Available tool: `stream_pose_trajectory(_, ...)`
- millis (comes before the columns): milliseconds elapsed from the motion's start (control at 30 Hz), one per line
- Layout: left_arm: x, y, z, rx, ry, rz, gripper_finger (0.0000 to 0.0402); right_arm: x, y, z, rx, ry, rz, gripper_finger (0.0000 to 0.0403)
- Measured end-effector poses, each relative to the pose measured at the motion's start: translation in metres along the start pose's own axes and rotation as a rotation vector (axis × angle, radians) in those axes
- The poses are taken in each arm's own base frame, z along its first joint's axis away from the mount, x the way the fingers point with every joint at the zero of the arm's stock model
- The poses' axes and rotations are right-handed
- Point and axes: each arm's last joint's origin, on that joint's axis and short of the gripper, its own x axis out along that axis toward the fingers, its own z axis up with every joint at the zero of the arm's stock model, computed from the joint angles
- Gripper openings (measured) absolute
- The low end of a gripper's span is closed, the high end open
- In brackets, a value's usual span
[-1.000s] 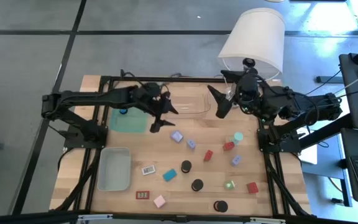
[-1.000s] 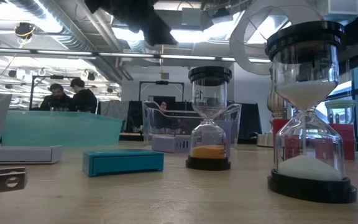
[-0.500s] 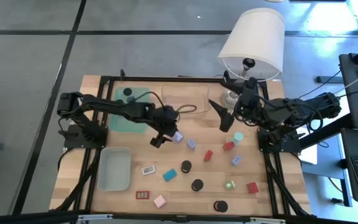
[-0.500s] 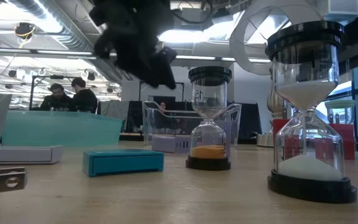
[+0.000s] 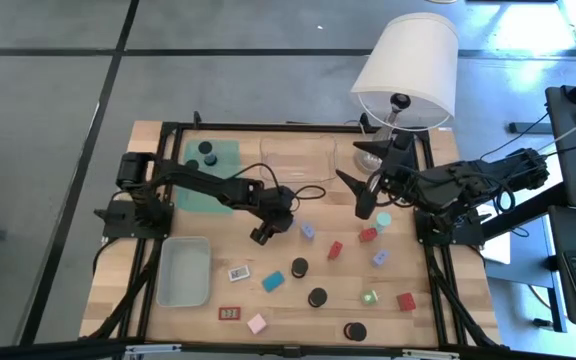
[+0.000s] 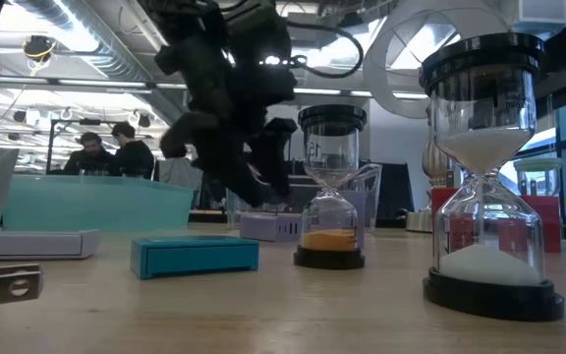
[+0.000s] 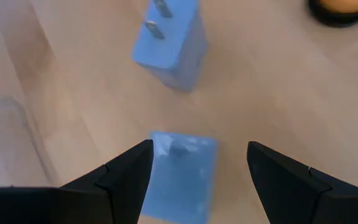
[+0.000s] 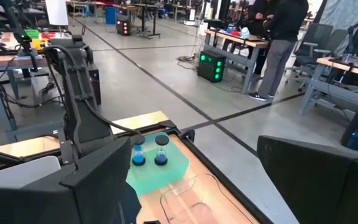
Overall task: Pick & Place Office items
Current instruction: Put the top left blue charger adapter into the transparent bin
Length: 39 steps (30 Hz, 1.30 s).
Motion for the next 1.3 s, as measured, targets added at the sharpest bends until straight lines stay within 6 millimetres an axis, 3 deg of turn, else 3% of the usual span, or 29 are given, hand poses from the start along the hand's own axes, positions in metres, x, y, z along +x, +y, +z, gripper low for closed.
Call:
stream_pose_trajectory(433, 0.024, -0.002, -0.011, -0.009, 0.101, 0.043, 0.0258, 0.0, 0.001, -0.002, -0.017, 0.014, 0.025, 0.0351)
stream_pose_trajectory(667, 0.027, -0.003, -0.013, -0.219, 0.111, 0.038, 0.0255, 0.0, 0.0, -0.002, -0.02, 0.016, 0.025, 0.0351)
stream_pose_trajectory(867, 0.019, -0.004, -0.013, -0.331, 0.14, 0.066, 0.021, 0.0, 0.0, -0.002, -0.02, 0.016, 0.025, 0.0351)
stream_pose_trajectory(1067, -0.006, 0.0, -0.004, -0.424, 0.08, 0.09, 0.021, 0.0, 0.0, -0.003, -0.029, 0.022, 0.024, 0.0351)
stream_pose_trajectory(1300, -0.074, 0.029, 0.032, -0.518, -0.187, 0.17, 0.021, 0.0, 0.0, -0.003, -0.057, 0.024, 0.023, 0.0351)
